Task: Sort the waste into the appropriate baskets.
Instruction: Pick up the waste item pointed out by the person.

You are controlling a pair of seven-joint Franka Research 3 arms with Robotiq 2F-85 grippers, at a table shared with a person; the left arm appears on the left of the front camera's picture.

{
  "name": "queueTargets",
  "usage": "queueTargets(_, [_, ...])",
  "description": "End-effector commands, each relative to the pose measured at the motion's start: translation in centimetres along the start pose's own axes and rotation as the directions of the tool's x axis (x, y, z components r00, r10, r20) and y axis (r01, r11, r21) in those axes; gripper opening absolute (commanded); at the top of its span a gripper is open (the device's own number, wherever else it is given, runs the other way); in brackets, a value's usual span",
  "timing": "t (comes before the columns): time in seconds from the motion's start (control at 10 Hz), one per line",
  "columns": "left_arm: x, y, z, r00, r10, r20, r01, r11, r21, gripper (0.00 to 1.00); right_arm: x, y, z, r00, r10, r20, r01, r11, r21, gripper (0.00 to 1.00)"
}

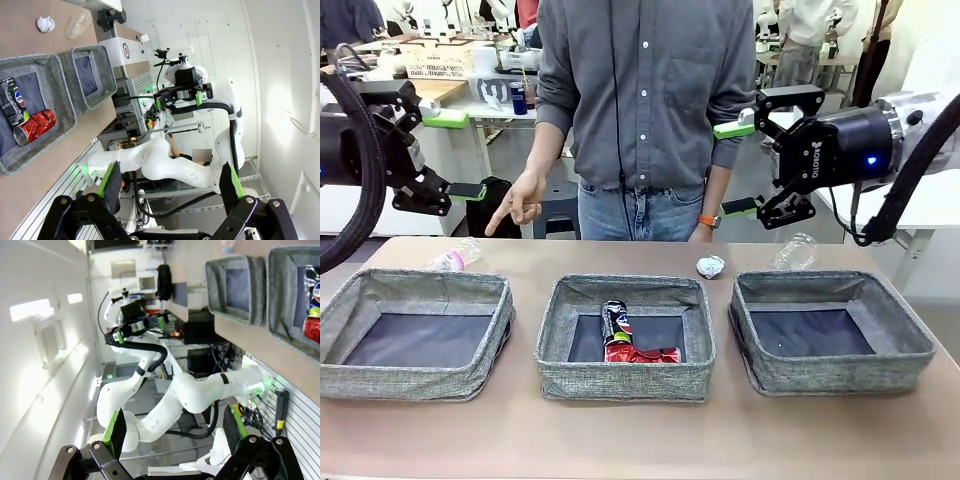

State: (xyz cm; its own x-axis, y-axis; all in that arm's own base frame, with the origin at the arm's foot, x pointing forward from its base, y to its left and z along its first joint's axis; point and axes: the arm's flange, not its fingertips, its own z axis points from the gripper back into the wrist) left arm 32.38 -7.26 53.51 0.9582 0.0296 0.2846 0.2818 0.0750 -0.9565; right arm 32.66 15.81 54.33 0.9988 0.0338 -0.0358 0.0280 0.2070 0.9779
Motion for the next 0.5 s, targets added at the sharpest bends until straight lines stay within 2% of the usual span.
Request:
queueTargets(0.0, [0.1,-0.5,-0.2,1.0,0.011,0.011,-0.01,1.0,-0.022,1.0,0.1,0.3,-0.1,1.0,0.004,0.004,-0.004,1.0,0.024,1.0])
queueTargets(0.1, [0.0,0.0,0.0,1.0,0.0,0.0,0.0,1.0,0.0,1.0,0.1,0.3,-0.1,1.0,0.004,0.004,-0.004,1.0,0.024,1.0])
queueTargets(0.2, [1.8,0.4,-0.1,0.991,-0.122,0.06,0.087,0.909,0.407,1.0,0.1,0.3,-0.1,1.0,0.004,0.004,-0.004,1.0,0.024,1.0])
queueTargets(0.3, [3.8,1.4,0.1,0.988,-0.149,-0.049,0.142,0.714,0.685,1.0,0.1,0.3,-0.1,1.0,0.004,0.004,-0.004,1.0,0.024,1.0])
queueTargets(0.4, [5.3,2.5,0.6,0.985,-0.108,-0.131,0.166,0.451,0.877,1.0,0.1,0.3,-0.1,1.0,0.004,0.004,-0.004,1.0,0.024,1.0])
